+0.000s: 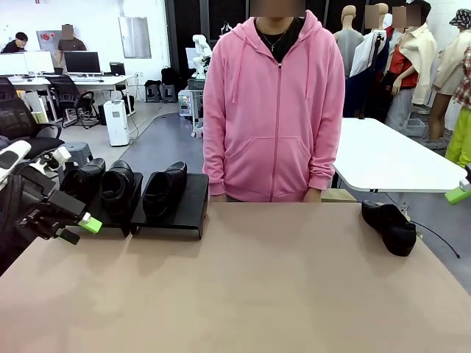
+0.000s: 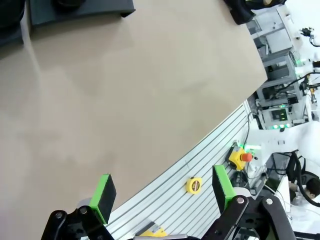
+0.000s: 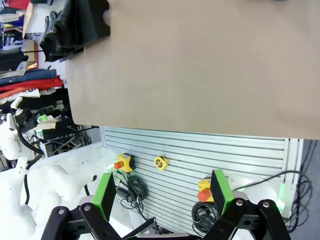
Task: Organize the shoes by placing them on the stand.
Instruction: Place the Shoe from the middle of the table onto the Shoes Stand, then pick up one Shoe and place it in the middle of the table.
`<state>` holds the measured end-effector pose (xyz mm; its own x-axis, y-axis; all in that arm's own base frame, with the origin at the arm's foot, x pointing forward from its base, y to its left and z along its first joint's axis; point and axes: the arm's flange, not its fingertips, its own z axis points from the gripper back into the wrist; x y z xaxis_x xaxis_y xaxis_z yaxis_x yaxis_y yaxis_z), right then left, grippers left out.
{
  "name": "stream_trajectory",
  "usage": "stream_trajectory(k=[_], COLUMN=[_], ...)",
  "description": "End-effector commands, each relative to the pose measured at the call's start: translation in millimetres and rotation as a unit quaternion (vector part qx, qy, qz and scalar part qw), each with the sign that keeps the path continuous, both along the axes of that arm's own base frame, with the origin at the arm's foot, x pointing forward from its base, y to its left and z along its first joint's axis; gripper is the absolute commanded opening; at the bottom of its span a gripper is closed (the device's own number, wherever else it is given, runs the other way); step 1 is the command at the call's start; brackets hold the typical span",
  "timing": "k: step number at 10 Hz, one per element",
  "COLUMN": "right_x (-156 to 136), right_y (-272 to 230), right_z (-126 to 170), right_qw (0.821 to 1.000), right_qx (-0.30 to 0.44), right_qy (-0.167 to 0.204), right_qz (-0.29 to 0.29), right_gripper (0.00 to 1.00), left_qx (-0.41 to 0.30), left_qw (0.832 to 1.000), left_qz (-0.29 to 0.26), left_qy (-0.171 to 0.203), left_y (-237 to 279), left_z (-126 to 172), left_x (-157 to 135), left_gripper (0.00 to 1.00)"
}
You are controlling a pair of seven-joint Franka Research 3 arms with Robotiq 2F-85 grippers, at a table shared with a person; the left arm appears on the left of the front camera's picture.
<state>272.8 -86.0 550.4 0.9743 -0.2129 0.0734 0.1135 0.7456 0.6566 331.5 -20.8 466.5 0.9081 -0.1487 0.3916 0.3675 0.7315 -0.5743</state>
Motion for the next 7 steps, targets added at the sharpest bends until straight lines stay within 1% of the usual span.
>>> stream_trajectory(k=[1, 7], right_x=[-0.4, -0.4], right_y=[-3.7, -3.7], right_z=[0.9, 0.9], right_qw=[1.000, 1.000], right_qx=[-0.002, -0.002], right_qy=[-0.006, -0.006], right_qz=[0.010, 0.010], right_gripper=[1.00, 1.00], left_qx=[-0.011, -0.011], left_qw=[1.000, 1.000], left_qz=[-0.005, -0.005], left_qy=[-0.004, -0.004], left_y=[3.6, 3.6], left_z=[-1.3, -1.3], left_x=[2.3, 2.3], left_gripper=[1.00, 1.00])
